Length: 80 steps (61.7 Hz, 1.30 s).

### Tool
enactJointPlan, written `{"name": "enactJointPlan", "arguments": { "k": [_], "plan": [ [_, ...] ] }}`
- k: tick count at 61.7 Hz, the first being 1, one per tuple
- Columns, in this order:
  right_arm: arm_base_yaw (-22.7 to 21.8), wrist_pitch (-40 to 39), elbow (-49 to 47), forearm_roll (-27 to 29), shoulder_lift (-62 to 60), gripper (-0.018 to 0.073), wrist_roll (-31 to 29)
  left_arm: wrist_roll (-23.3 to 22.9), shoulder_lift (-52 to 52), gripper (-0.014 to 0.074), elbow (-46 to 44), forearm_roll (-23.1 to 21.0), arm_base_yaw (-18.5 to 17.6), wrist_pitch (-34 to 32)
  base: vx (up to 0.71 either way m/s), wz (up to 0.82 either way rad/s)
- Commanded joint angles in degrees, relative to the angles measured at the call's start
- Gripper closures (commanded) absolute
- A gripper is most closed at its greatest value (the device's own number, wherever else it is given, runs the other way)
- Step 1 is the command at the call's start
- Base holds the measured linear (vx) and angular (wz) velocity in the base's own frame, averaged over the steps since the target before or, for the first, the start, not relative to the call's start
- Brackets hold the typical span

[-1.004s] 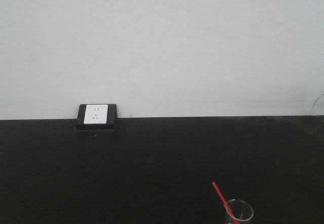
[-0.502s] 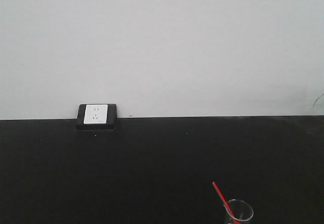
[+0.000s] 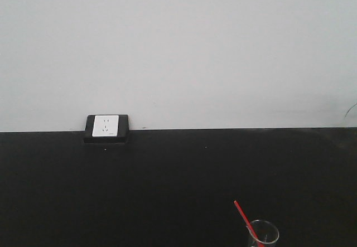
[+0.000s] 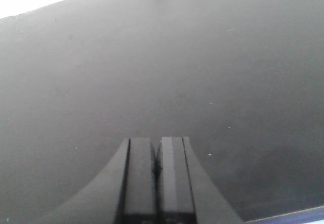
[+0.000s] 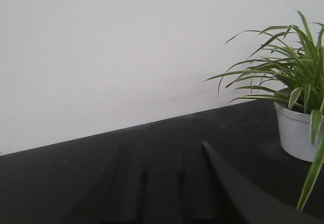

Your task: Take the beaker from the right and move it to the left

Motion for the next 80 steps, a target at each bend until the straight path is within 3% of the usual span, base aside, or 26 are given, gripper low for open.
{"name": "enactJointPlan", "arguments": {
  "k": [1, 9, 22, 30, 47, 54, 80],
  "plan": [
    [-0.43, -5.48, -2.18, -1.53, 0.2, 0.0048, -0.44, -0.06, -0.35, 0.0603, 1.06, 0.05, -0.12, -4.72, 0.0, 0.0],
    [-0.43, -7.52, -2.18, -1.53, 0.97, -0.0172, -0.44, -0.06, -0.35, 0.0603, 1.06, 0.05, -0.12, -4.72, 0.0, 0.0],
    [-0.38, -10.9, -2.18, -0.79, 1.06, -0.0159, 1.94, -0.06, -0.35, 0.0603, 1.06, 0.05, -0.12, -4.72, 0.0, 0.0],
    [0.05, -17.05, -2.13, -2.39, 2.43, -0.0137, 4.48, -0.06, -0.35, 0.0603, 1.06, 0.05, -0.12, -4.72, 0.0, 0.0],
    [10.29, -30.61, -2.13, -19.55, 18.43, -0.0115, 9.89, -0.06, -0.35, 0.0603, 1.06, 0.05, -0.12, -4.72, 0.0, 0.0],
    [13.17, -33.03, -1.62, -19.56, 26.1, -0.0111, 10.17, -0.06, -0.35, 0.0603, 1.06, 0.05, -0.12, -4.72, 0.0, 0.0],
    [13.44, -56.85, 13.55, -19.6, 44.75, -0.0084, 9.82, -0.06, -0.35, 0.0603, 1.06, 0.05, -0.12, -4.72, 0.0, 0.0]
  ]
}}
